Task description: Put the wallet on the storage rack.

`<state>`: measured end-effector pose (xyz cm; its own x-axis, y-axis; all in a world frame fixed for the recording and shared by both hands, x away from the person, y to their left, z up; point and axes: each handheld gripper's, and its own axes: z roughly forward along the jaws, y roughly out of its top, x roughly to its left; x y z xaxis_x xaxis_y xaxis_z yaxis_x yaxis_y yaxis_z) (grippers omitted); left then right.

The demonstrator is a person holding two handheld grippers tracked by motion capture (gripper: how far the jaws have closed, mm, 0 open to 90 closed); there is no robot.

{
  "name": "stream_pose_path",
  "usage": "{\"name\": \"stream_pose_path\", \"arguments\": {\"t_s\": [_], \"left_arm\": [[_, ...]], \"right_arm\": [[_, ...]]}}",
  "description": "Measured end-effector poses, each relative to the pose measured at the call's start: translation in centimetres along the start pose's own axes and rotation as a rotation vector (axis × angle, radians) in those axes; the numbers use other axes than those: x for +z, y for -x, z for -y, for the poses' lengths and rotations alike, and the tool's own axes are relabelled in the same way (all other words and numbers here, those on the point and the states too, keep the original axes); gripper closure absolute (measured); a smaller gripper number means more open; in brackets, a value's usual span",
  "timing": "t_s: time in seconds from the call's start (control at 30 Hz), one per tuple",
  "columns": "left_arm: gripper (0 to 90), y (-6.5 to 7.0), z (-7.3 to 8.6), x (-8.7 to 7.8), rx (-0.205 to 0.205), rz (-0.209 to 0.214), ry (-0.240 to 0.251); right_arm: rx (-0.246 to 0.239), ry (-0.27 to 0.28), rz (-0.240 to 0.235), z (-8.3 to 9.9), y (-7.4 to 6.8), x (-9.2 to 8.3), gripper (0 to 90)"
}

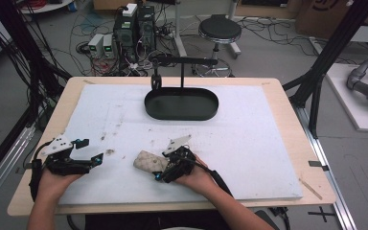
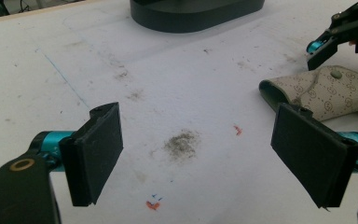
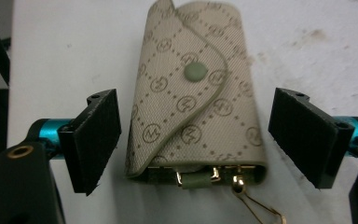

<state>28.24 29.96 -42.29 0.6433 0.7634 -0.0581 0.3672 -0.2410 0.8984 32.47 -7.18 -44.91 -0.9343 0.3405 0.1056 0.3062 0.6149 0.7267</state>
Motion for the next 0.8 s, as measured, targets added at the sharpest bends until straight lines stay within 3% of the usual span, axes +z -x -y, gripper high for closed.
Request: {"name": "stream_pose_path", "arguments": {"t_s": [0.07,0.17,0.33,0.4,0.53,0.8], "left_arm": [[16.6,0.0,0.0,0.0,0.001,0.0,-0.001],[16.6,0.0,0.0,0.1,0.001,0.0,-0.002],[16.6,0.1,0.0,0.1,0.002,0.002,-0.001],[16.6,0.1,-0.1,0.2,0.003,0.005,0.001],[16.6,0.1,-0.1,0.4,0.002,0.009,-0.004],[16.6,0.1,-0.3,0.8,0.001,0.019,0.001]], "right_arm": [[-0.01,-0.036,0.013,0.0,-0.3,0.5,17.2],[-0.041,-0.047,0.042,-0.1,-0.7,0.6,17.2],[-0.05,-0.053,0.055,-0.1,-0.8,0.7,18.2],[-0.081,-0.052,0.084,0.0,-0.9,0.5,29.2],[-0.066,-0.042,0.062,0.0,-0.6,0.2,34.2],[-0.039,-0.032,0.071,0.1,0.1,-1.0,35.7]]}}
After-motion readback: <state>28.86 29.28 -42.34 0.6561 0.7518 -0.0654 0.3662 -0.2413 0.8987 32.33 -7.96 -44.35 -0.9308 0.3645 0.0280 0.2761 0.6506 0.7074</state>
